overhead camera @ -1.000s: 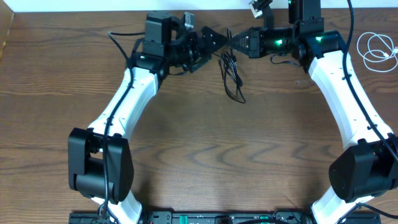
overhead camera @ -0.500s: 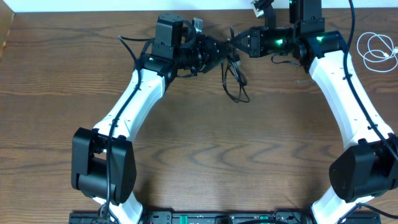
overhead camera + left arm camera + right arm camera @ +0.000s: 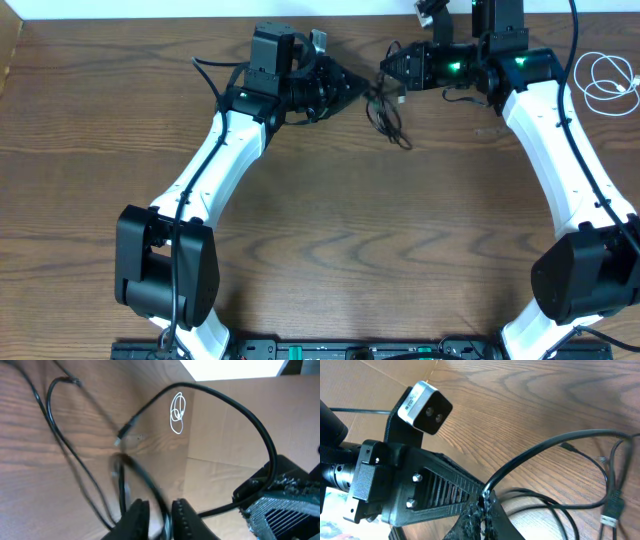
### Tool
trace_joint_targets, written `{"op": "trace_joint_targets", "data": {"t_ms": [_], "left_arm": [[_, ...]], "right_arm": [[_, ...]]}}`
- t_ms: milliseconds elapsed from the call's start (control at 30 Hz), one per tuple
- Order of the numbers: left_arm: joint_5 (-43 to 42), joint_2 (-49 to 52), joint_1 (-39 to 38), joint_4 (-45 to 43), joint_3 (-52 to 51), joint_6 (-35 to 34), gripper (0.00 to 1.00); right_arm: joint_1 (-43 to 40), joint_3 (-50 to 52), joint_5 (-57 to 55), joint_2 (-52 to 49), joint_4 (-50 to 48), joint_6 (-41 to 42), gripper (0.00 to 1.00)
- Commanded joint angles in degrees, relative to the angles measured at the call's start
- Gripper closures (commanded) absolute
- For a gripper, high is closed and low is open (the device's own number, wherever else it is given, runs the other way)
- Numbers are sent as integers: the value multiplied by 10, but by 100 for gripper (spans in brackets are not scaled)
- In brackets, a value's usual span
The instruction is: Untangle cables
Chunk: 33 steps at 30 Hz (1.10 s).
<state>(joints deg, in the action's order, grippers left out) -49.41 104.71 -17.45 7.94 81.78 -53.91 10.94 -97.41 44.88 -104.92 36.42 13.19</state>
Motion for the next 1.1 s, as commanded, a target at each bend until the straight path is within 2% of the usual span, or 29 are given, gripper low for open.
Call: {"op": "trace_joint_targets", "data": {"t_ms": [0,233,400,767,867,1000,1067], "left_arm": [[-1,15,-11,1,-3,7,77],[0,40,-40,-10,-3,7,76],[4,52,-45,-41,-4,7,55],[36,60,-57,-71,-3,-3,24],[36,64,-60,-87,-3,-24,24],[35,65,-64,-90,-3,-28,44],[29,65,-66,-90,-3,-31,48]], "right_arm": [[-2,-5,-2,5,0,5,99],[-1,-5,-2,5,7,5,99],[-1,-6,-2,5,11,5,99],[0,-5,-4,5,14,5,99],[0,-5,-4,5,14,5,99],[0,-5,-5,5,15,5,99],[0,-5,-13,5,16,5,99]]}}
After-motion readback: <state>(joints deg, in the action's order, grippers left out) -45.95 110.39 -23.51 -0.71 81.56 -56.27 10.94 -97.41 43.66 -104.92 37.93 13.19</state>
